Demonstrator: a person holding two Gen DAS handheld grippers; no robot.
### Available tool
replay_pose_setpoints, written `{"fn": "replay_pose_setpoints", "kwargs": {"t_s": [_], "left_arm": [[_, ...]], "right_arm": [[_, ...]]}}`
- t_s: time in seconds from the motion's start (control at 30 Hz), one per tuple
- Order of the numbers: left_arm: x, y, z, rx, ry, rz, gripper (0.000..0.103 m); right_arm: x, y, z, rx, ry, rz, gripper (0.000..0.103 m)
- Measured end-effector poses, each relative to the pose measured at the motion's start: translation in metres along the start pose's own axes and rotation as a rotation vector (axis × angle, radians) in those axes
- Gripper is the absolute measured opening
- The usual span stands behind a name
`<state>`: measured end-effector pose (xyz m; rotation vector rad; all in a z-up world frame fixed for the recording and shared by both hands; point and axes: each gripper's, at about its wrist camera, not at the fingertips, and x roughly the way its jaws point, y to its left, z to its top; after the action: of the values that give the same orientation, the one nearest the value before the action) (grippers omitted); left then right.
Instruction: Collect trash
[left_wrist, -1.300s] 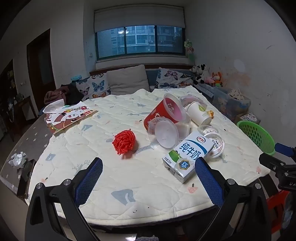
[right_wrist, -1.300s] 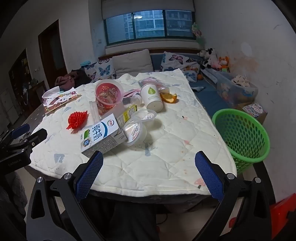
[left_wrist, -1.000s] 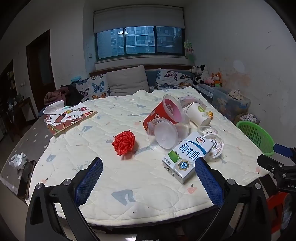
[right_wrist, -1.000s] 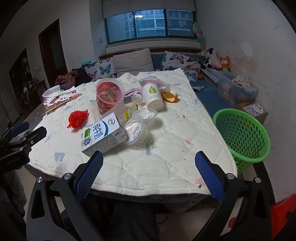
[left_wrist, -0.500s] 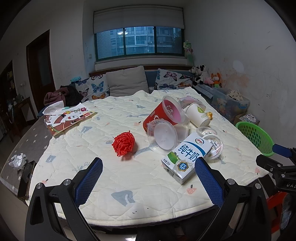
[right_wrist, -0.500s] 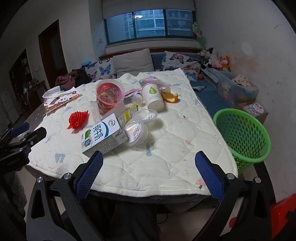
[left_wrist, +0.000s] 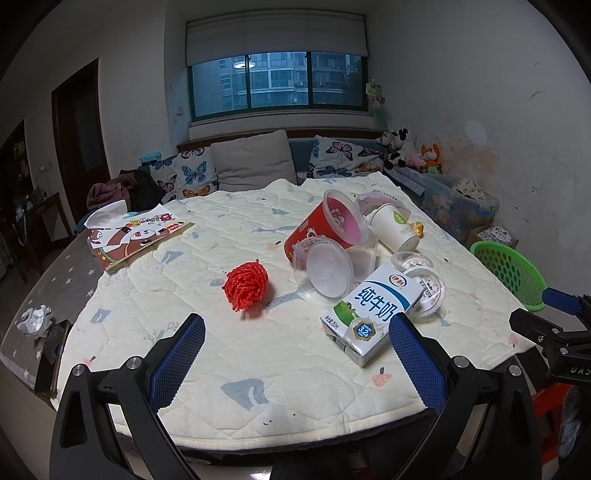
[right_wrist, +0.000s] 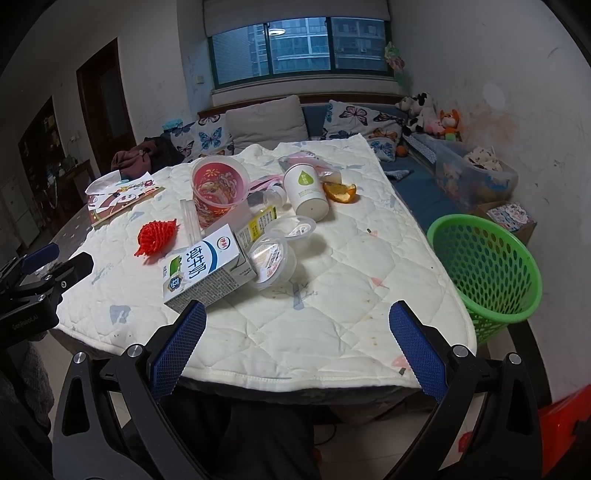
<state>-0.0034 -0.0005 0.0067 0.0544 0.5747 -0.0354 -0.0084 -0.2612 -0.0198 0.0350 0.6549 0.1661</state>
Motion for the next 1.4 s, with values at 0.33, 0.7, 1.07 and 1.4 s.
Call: {"fn": "replay_pose_setpoints", "kwargs": {"t_s": [0.33, 0.7, 1.07, 1.4], "left_arm": [[0.0, 0.0, 0.0, 0.001, 0.003, 0.001, 0.097], [0.004, 0.001, -0.003, -0.005, 0.009, 0.0, 0.097], [0.008, 0.003, -0.007, -0.007, 0.012, 0.001, 0.097], [0.017, 0.005, -0.012, -0.008, 0.026, -0.004, 0.097]], "right_arm": [[0.001, 0.0, 0.0, 0.001, 0.005, 0.005, 0.099], [0.005, -0.001, -0.002, 0.003, 0.01, 0.007, 0.099], [0.008, -0.001, -0.003, 0.006, 0.015, 0.01, 0.098], [0.012, -0.002, -0.002, 0.006, 0.024, 0.015, 0.098]]}}
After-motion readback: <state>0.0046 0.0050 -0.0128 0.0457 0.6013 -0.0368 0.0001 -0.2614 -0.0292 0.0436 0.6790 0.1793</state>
